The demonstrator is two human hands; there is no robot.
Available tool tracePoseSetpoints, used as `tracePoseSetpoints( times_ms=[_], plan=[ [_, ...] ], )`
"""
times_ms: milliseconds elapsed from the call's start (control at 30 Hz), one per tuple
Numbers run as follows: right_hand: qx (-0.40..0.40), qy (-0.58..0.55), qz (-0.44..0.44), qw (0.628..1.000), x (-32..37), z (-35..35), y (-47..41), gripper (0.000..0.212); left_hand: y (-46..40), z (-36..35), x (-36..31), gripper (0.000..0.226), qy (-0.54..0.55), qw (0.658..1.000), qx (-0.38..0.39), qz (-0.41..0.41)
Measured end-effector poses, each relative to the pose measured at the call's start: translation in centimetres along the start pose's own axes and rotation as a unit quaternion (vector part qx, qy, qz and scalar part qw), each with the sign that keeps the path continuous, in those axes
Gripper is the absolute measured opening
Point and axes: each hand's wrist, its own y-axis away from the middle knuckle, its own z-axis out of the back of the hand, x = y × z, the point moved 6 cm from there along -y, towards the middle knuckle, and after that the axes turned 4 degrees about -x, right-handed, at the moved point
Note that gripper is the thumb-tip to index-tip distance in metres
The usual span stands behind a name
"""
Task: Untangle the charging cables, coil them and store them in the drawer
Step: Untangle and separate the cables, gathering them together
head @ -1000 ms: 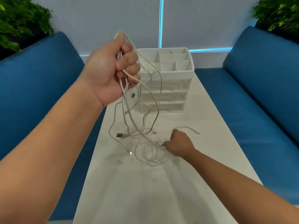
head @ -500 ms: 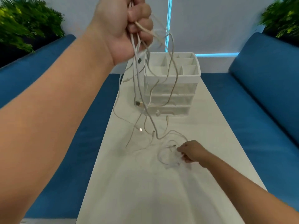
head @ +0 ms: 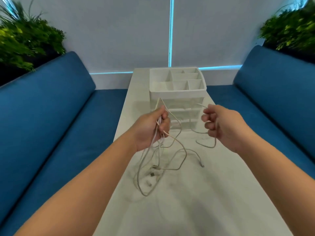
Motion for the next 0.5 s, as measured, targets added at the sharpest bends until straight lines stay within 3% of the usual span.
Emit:
tracePoseSetpoints(
  times_ms=[167, 333, 500],
  plan=[
    [0.014, 0.133, 0.136, 0.982, -0.9, -5.7, 1.8, 0.015, 0.5, -2.5, 2.7, 0.037, -0.003, 0.998, -0.065, 0.014],
    [-0.005, 0.283, 0.292, 0.913, -2.8, -7.5, 3.0, 0.027, 1.4, -3.2, 4.3, 0.033, 0.154, 0.977, -0.127, 0.082],
    [-0.005, 0.336, 0.276, 0.901, -3.1, -7.6, 3.1, 0.034, 1.7, -3.9, 4.3, 0.028, 0.221, 0.96, -0.138, 0.103]
  ],
)
